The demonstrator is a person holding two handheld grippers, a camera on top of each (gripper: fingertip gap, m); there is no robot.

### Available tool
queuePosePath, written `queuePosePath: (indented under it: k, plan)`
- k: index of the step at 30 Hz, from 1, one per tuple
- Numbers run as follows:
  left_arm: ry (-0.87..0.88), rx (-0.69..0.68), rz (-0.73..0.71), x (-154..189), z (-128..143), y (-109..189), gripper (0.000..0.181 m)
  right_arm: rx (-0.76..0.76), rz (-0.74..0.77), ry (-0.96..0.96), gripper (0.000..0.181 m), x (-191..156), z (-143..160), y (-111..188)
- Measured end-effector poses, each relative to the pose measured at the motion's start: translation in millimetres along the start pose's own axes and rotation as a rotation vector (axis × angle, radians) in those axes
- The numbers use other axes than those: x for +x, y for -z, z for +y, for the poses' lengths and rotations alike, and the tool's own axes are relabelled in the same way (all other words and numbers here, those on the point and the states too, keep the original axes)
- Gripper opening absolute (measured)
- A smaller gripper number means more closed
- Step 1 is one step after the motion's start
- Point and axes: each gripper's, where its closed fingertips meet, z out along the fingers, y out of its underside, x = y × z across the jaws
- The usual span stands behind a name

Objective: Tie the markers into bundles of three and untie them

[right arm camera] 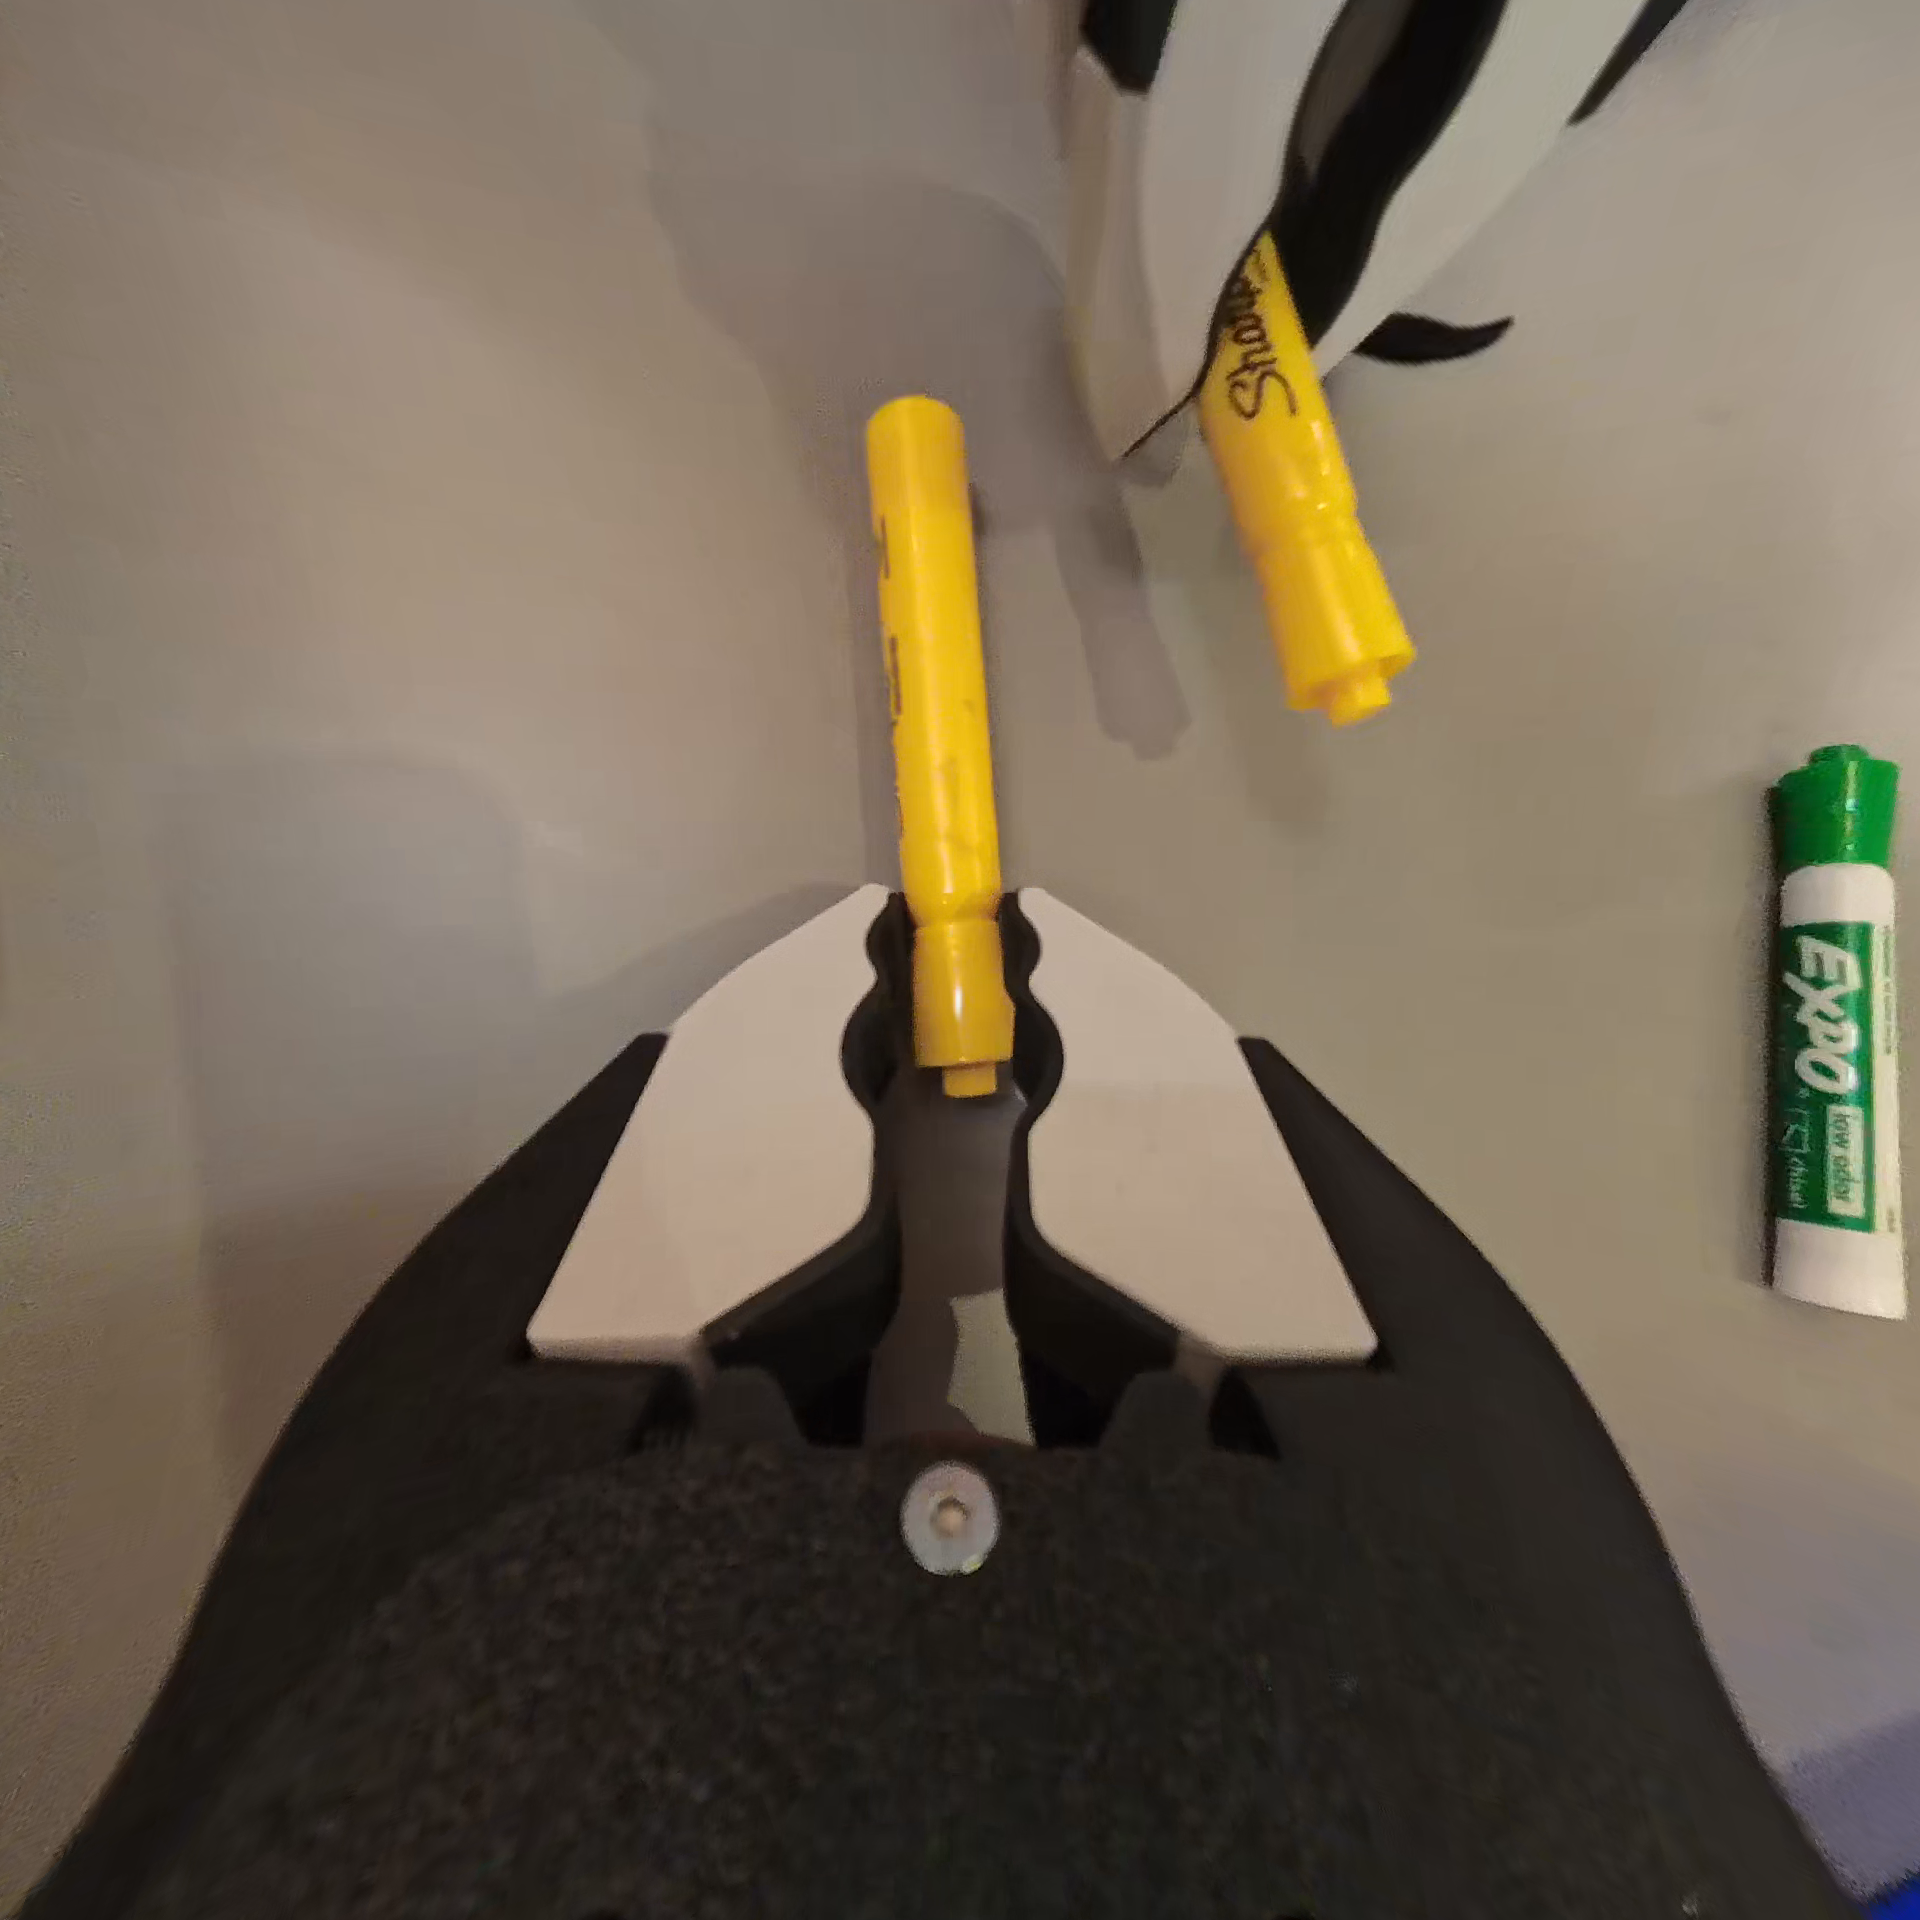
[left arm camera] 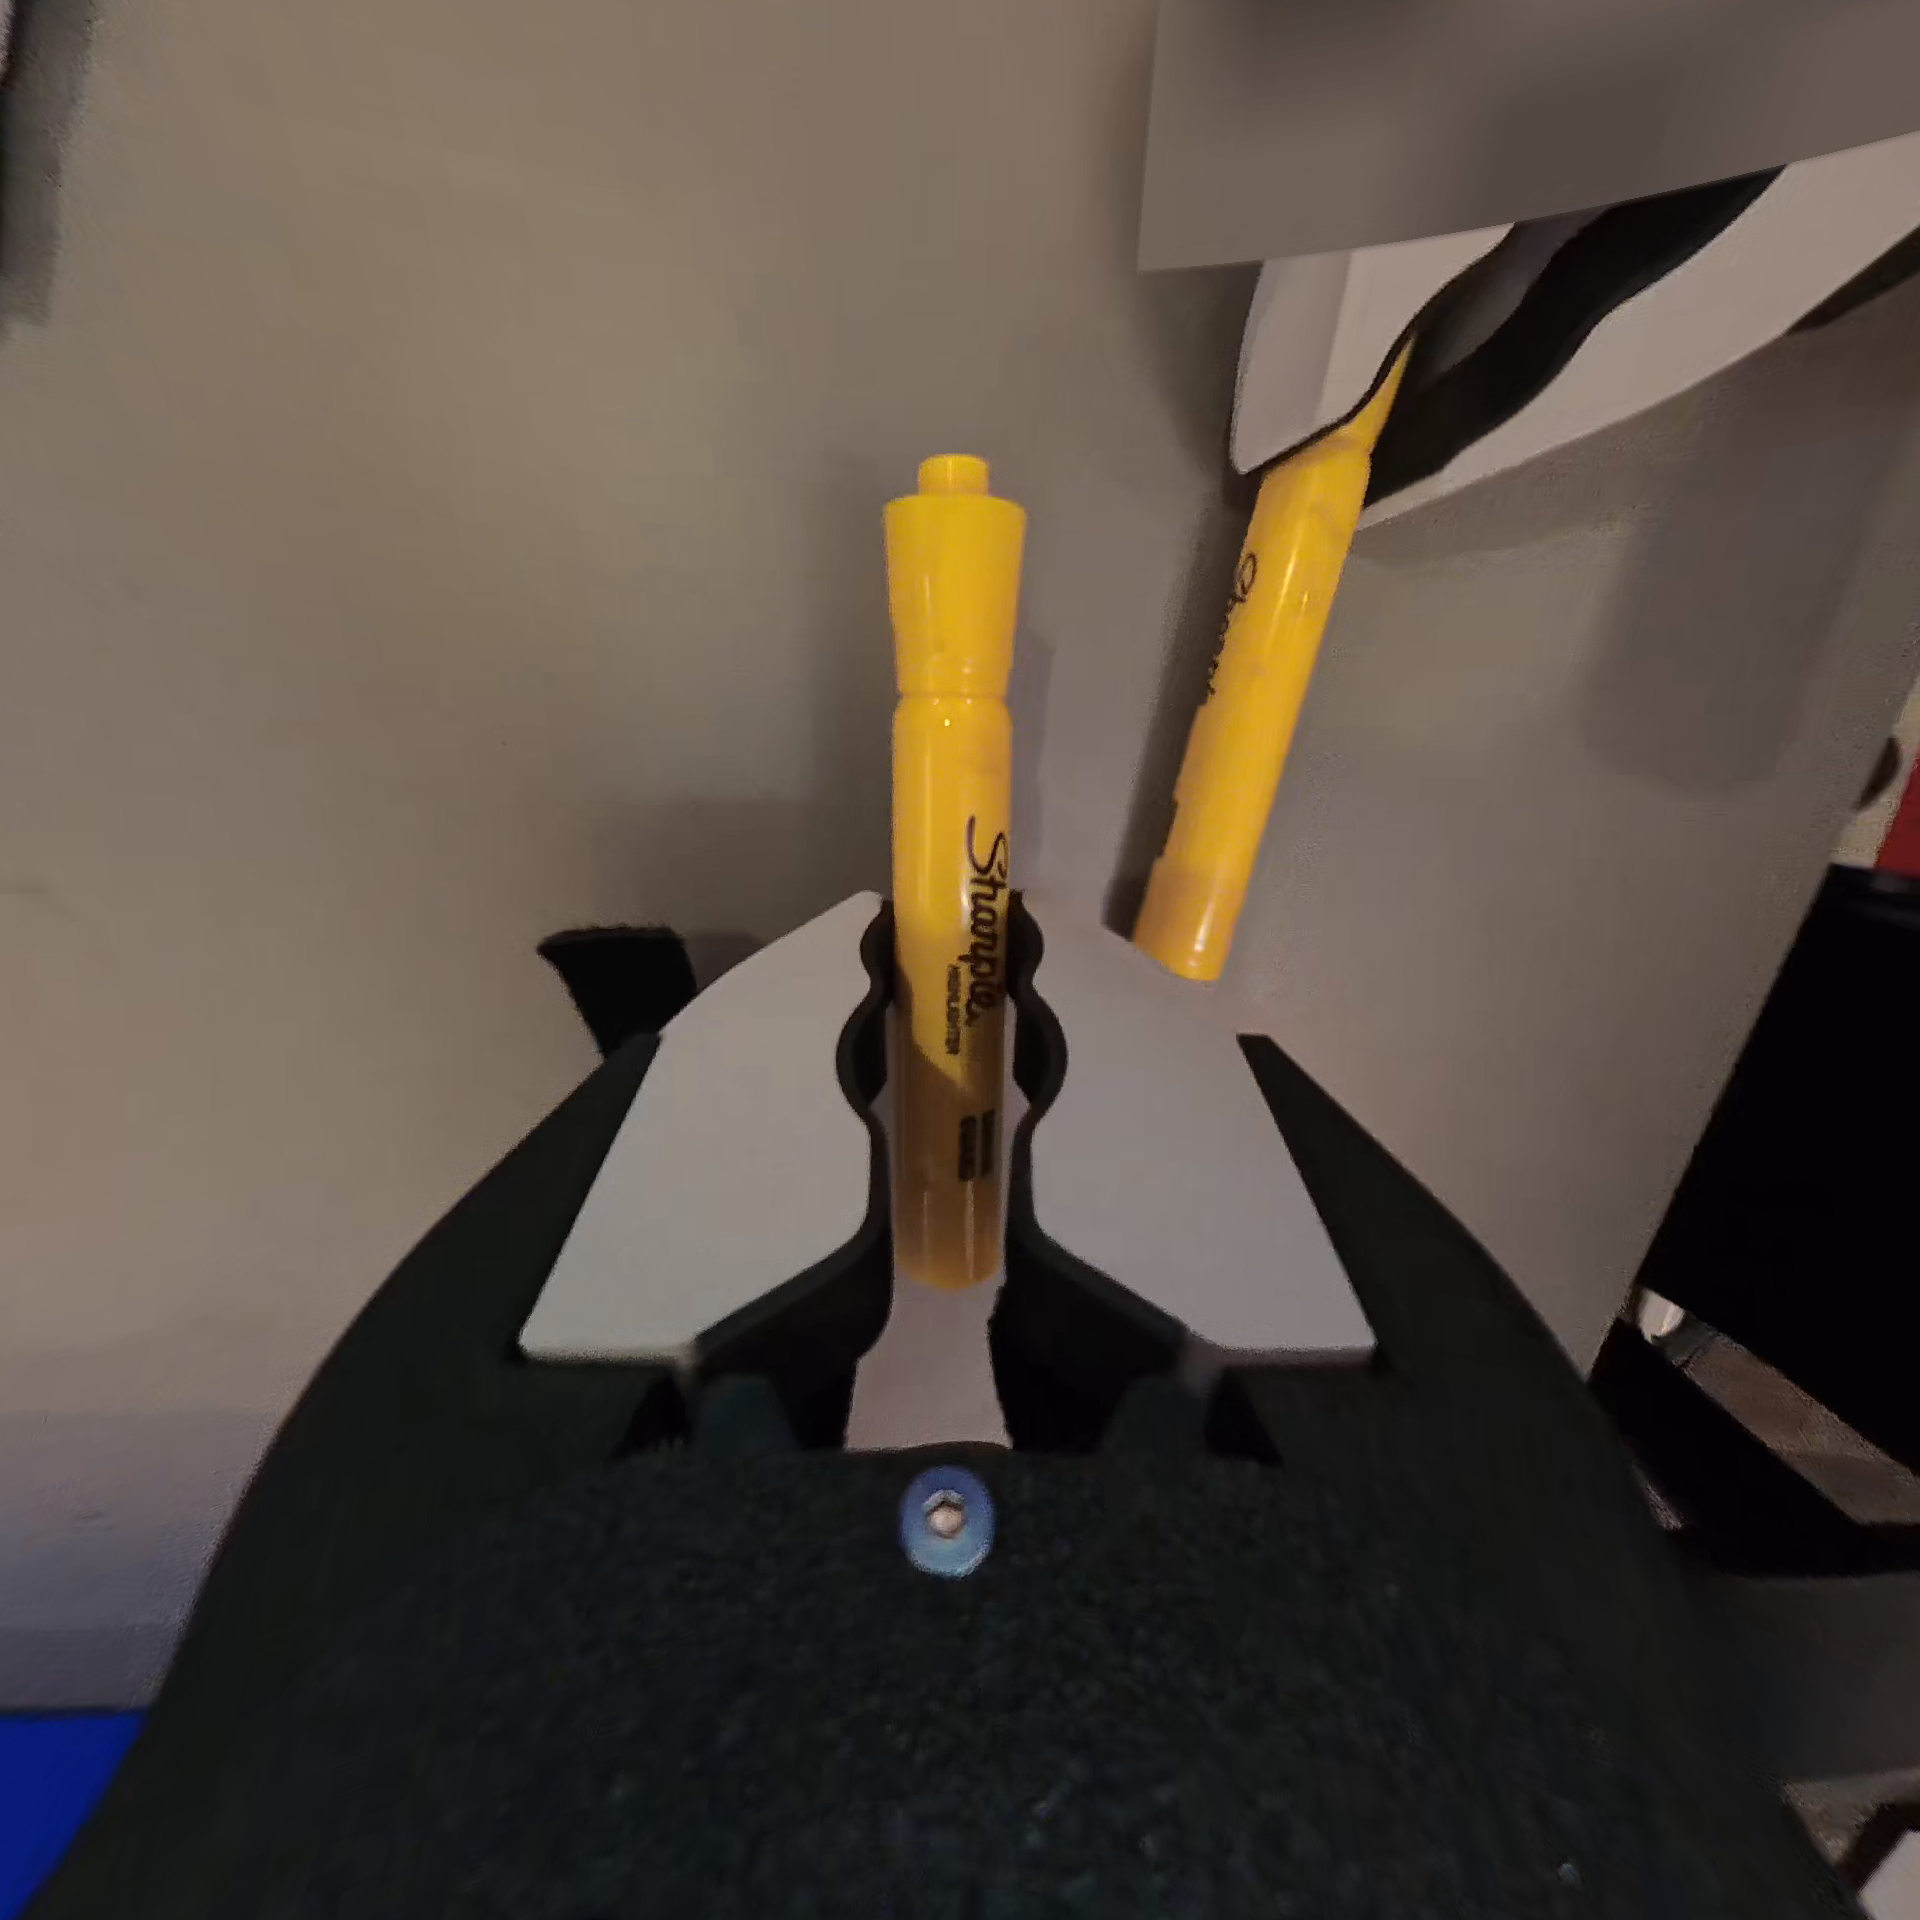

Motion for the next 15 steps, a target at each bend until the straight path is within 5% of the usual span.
queuePosePath:
  k: [8,15]
  plan:
    - [-0.078,-0.153,0.101,2,-17,-19,0.019,0.035,0.040,0.004,0.023,31,2,-7]
    - [-0.055,-0.094,0.213,12,-39,-17,0.028,0.000,0.165,-0.124,0.032,42,35,19]
